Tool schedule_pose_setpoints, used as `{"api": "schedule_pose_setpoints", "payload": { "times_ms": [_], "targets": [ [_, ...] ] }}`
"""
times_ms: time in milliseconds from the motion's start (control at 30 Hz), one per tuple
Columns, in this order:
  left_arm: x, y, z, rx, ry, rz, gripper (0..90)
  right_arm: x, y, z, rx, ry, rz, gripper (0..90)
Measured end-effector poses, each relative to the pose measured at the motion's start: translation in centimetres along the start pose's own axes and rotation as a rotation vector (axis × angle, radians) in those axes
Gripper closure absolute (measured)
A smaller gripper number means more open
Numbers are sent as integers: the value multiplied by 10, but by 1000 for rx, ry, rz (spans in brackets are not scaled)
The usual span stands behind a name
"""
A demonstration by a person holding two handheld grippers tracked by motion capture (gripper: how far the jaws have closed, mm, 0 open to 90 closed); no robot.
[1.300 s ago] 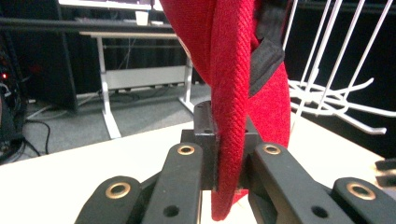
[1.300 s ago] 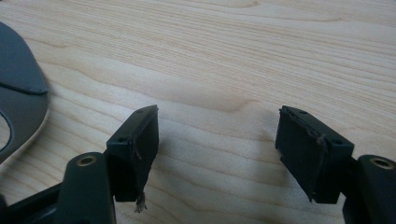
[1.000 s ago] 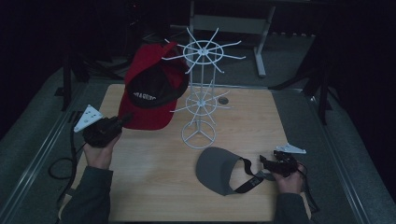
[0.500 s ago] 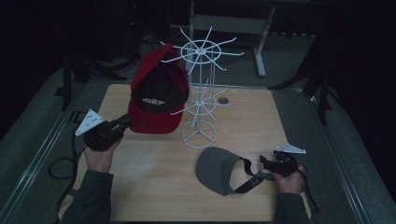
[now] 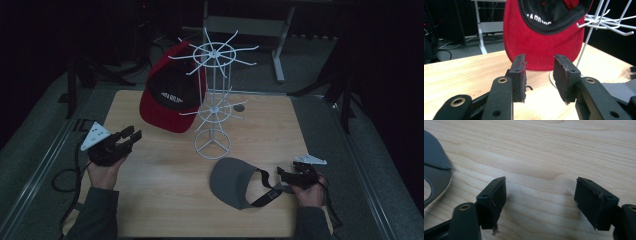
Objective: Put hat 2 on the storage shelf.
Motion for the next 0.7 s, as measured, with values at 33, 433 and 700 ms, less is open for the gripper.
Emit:
{"api": "schedule_pose_setpoints", "payload": {
  "times_ms": [33,433,700],
  "targets": [
    [2,0,0,-5,1,1,627,0,0,0,1,1,1,247],
    [28,-4,-4,-46,8,40,624,-2,9,5,-27,-24,30,446],
    [47,-13,-12,-30,25,78,622,-7,27,20,-91,2,24,475]
  ]
}}
Point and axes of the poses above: each handheld gripper's, and its own axes: y roughly backward along the jaws, x roughly out of its underside, z roughly to its left, the point moved 5 cm from there along -y, roughly forward along the jaws, and after that the axes turned 4 degrees about -z, right-handed, at the moved point
